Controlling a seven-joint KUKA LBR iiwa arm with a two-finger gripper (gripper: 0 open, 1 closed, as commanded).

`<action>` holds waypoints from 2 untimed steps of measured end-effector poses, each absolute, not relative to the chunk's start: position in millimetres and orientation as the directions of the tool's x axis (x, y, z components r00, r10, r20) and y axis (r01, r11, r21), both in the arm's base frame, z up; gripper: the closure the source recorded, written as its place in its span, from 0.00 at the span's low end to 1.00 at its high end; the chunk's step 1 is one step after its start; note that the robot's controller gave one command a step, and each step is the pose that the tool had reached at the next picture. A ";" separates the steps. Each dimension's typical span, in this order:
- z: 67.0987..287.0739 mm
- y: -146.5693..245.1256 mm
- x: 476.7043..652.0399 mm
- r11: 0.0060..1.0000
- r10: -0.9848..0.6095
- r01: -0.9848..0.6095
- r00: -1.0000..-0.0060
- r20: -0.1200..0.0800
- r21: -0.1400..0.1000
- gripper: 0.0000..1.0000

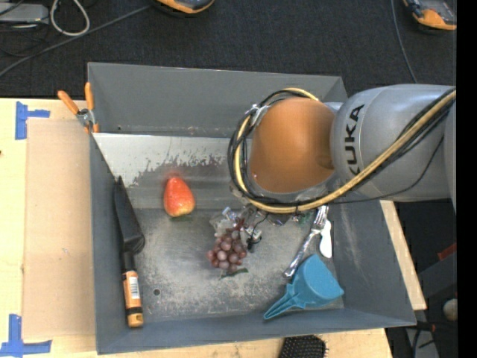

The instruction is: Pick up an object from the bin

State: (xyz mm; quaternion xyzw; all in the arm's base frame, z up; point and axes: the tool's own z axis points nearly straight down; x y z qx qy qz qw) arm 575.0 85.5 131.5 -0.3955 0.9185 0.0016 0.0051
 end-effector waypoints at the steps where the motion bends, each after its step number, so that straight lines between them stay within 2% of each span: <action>1: 171.8 85.9 572.5 0.689 -0.725 -0.725 -0.689 -0.004 0.006 1.00; 2: 204.4 86.0 575.0 0.689 -0.724 -0.724 -0.689 -0.012 -0.001 1.00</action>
Offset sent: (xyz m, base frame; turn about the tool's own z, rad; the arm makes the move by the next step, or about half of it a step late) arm -0.0030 0.0003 0.0196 0.0015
